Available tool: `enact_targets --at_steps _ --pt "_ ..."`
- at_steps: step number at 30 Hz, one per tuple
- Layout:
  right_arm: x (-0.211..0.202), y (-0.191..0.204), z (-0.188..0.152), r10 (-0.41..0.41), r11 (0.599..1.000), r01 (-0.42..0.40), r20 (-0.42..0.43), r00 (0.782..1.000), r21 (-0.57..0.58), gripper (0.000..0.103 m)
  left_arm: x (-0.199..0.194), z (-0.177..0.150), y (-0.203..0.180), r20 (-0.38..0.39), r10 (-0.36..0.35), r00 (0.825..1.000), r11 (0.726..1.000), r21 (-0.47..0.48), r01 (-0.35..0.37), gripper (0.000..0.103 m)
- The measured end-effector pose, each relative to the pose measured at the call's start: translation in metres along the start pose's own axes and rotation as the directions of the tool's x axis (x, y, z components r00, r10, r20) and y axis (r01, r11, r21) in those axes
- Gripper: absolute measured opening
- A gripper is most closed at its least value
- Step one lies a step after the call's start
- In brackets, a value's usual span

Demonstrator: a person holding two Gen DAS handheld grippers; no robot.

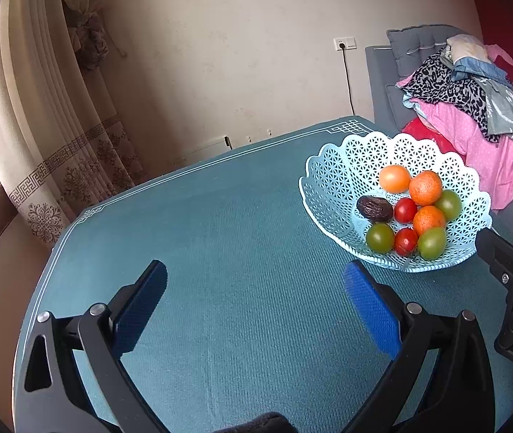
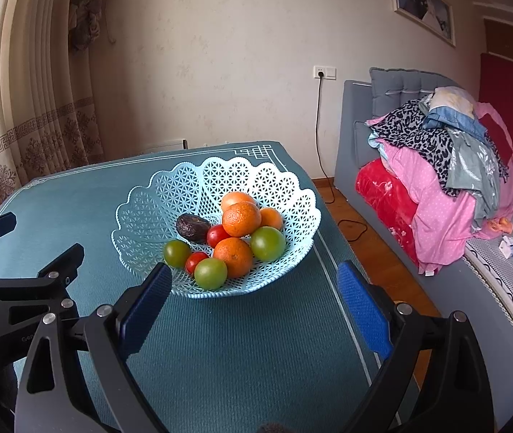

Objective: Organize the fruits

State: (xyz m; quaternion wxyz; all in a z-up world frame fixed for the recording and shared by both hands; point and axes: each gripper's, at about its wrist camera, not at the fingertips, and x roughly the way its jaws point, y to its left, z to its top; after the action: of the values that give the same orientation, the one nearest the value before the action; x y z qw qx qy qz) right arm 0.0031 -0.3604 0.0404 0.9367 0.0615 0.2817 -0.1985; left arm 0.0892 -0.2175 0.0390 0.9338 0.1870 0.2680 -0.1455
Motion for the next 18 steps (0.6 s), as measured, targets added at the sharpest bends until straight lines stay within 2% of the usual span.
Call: enact_targets --at_steps 18 --pt "-0.0033 0.0061 -0.0035 0.008 1.000 -0.008 -0.009 1.000 -0.006 0.092 -0.0025 -0.0027 0.0023 -0.008 -0.012 1.000 1.000 -0.008 0.012 0.100"
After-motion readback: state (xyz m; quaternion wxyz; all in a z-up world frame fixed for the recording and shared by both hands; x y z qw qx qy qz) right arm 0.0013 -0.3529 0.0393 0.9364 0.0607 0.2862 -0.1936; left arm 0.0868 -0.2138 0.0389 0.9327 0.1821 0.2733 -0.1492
